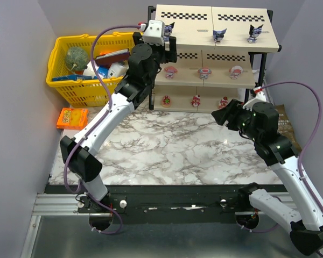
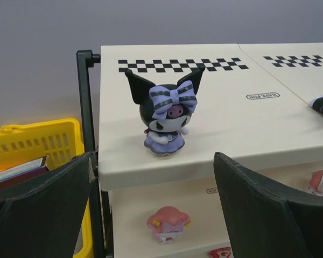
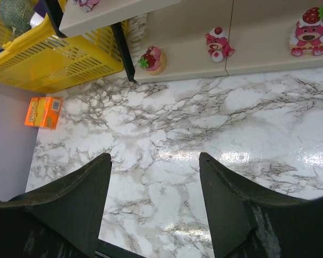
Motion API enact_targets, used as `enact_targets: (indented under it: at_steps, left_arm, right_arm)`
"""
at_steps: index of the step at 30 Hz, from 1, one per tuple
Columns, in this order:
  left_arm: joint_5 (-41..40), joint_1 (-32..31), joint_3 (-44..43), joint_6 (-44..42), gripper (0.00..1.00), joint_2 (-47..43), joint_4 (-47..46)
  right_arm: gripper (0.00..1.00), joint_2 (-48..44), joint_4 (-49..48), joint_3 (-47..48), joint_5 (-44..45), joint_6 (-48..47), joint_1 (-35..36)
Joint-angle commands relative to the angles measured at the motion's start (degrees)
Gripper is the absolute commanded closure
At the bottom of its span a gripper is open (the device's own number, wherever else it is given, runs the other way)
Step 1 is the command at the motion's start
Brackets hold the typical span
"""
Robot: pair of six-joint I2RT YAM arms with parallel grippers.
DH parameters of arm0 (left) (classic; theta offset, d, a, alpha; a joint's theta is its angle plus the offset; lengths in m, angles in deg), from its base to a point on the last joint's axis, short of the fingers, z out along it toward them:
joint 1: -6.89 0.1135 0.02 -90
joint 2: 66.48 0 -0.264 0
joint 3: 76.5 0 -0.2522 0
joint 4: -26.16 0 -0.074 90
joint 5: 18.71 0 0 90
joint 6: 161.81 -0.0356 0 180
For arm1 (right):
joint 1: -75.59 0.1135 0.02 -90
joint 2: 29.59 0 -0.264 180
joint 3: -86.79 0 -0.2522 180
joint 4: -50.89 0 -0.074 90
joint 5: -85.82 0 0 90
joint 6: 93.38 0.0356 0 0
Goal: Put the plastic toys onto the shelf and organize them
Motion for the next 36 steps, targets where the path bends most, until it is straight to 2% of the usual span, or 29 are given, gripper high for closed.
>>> enact_targets:
  at_steps: [1,3,7,8,15,24,30,36]
  left_arm:
    - [-0.6,-0.8,4.1,-1.1,0.01,-6.5,0.3]
    - [0.6,-1.3,8.4,-1.0,0.01,-11.0,0.7]
    - [2.3,-1.8,17.6,0.6,0.01,-20.6,3.1]
    - [2.1,-1.9,19.2,2.1,0.01,-22.6,3.5]
    - [-1.0,-2.0,33.2,11.0,0.01,-40.5,17.4]
    - [-5.9,-2.0,40.3,14.8,0.01,-55.0,31.7]
    - [-8.2,-1.9,46.3,16.4,0.01,-60.7,36.2]
    - [-7.0,-1.9,50.7,18.6,0.01,-65.0,36.2]
  right_arm:
    - [0.21,0.0,2.0,1.0,1.8,-1.0,-0.2]
    - [0.18,-0.1,2.7,1.1,1.2,-0.8,-0.2]
    - [0.01,-0.1,5.8,1.5,2.8,-0.5,-0.2]
    - [0.00,0.0,6.5,1.8,3.0,-0.7,-0.2]
    - [0.00,1.8,14.0,7.9,9.4,0.8,-0.3]
    - [0.00,0.9,18.5,17.6,17.9,-1.9,-0.3]
    - [0.00,3.0,23.4,25.3,21.7,-3.6,-0.2]
    - [0.00,-0.4,23.4,24.8,20.3,-3.2,-0.2]
